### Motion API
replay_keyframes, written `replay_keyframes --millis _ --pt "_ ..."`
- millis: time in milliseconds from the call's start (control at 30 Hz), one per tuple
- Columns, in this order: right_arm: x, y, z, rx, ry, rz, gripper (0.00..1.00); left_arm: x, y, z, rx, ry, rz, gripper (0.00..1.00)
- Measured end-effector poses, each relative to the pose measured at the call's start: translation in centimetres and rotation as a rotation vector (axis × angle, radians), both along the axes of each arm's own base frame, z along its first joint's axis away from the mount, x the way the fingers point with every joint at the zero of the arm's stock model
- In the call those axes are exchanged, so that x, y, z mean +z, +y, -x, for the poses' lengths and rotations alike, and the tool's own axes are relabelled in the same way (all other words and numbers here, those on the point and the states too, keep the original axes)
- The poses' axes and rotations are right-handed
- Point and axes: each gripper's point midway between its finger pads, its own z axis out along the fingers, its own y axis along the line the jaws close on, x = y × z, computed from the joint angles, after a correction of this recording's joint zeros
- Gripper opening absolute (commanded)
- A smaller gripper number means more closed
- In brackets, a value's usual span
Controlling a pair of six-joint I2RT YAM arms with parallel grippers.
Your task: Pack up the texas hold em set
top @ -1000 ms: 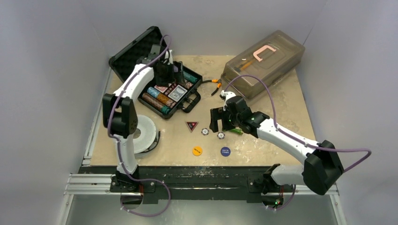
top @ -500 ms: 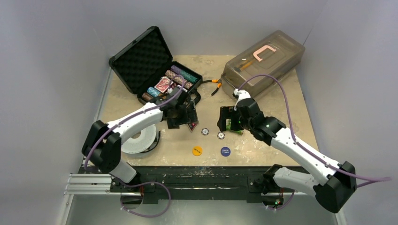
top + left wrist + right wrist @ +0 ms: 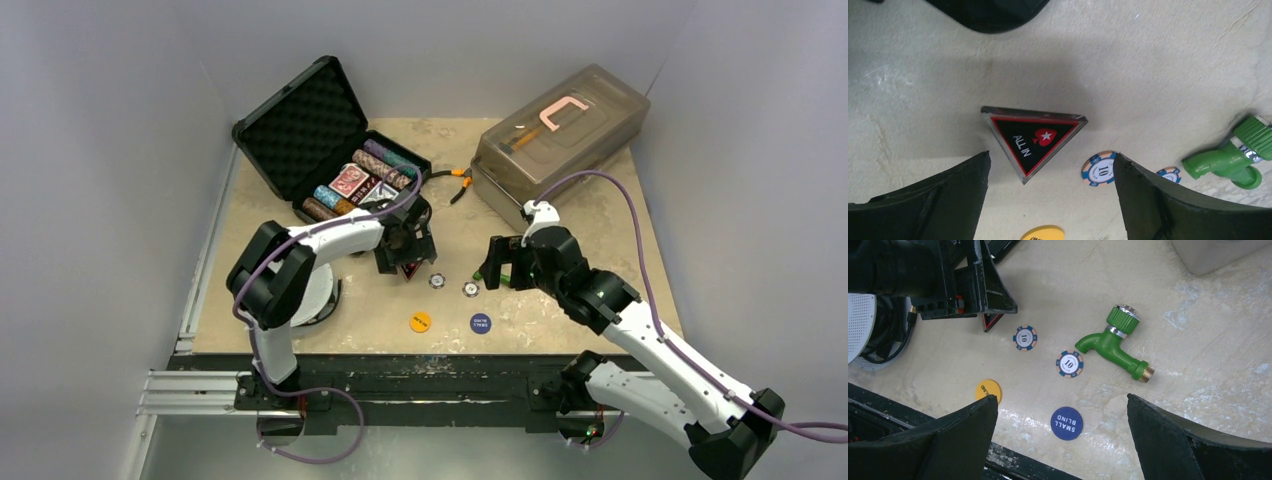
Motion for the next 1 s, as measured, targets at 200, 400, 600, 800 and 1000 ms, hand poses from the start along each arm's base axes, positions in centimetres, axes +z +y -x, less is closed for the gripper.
replay_keyframes --millis 200,400,600,800,1000 --pt "-0.3 -0.1 0.2 -0.002 0.009 0.005 0.99 -0.4 -0.7 -1.2 0.042 0.005 -0.029 0.79" --pt "-0.4 -0.1 0.2 -0.002 0.010 0.006 0.99 -0.5 -0.7 -1.2 0.070 0.022 -0.099 0.76" --pt "-0.4 -0.1 0.2 -0.001 0.010 0.006 0.99 -0.8 -0.7 -1.3 0.085 0.031 -0.145 0.74" --pt "-0.4 -0.2 0.2 -0.001 0.009 0.005 0.99 -1.3 -0.4 -1.1 0.091 0.045 -0.172 0.76" --pt "-0.4 -0.2 0.2 -0.001 0.007 0.004 0.99 -1.5 -0.2 -1.1 0.086 0.051 -0.189 0.66"
